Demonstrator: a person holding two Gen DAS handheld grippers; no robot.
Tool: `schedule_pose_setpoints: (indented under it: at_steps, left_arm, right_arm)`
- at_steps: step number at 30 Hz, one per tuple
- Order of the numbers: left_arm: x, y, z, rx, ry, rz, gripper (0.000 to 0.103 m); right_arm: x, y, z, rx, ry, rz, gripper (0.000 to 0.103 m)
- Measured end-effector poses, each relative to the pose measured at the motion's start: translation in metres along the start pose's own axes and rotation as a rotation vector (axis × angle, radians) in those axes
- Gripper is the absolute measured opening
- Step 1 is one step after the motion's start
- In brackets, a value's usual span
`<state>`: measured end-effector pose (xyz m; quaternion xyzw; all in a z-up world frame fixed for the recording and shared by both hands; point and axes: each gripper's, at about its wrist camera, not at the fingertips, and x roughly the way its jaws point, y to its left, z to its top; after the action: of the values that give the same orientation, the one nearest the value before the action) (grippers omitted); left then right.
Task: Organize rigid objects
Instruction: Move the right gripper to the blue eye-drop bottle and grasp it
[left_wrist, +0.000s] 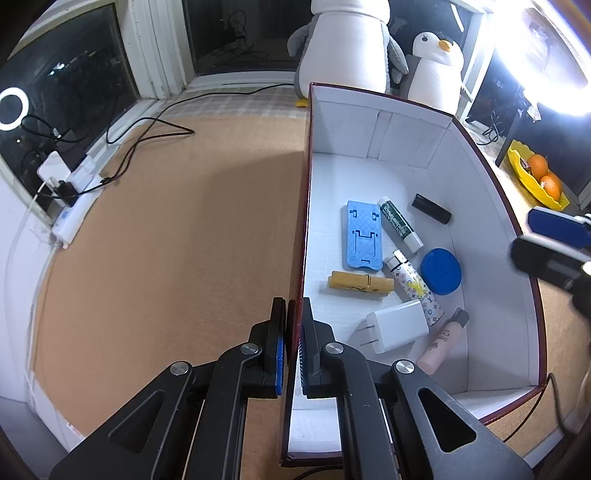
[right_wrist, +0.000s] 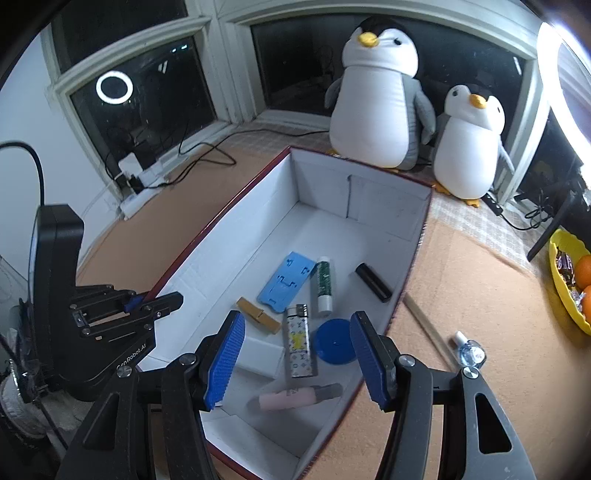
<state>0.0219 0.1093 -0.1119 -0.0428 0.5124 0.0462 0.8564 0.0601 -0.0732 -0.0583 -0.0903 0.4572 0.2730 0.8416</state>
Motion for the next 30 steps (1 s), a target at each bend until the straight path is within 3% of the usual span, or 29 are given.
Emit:
schedule_pose_setpoints:
  at_steps: [9,14,19,25,30]
  left_arm:
    - [0.002,-0.005,0.002,0.001,0.013,0.023,0.005]
    - [0.002,-0.007,0.003,-0.002,0.020,0.035,0.005]
    - [0.002,-0.009,0.004,-0.005,0.027,0.049,0.005]
    - [0.003,-0.010,0.005,-0.013,0.033,0.062,0.005]
    - [0.003,-0.010,0.005,-0.023,0.037,0.071,0.005]
  right_arm:
    - [-0.027,-0.063,-0.004,0.083,-0.068,-0.042,0.055]
    - [-0.026,-0.109,-0.013,0.138,-0.069,-0.075,0.065]
    - [-0.009,-0.149,-0.020,0.133,-0.012,-0.143,0.065]
    - [0.025,-0.179,-0.026,0.130,0.113,-0.155,0.065]
    - [0.048,-0.185,-0.031,0.077,0.183,-0.166,0.055]
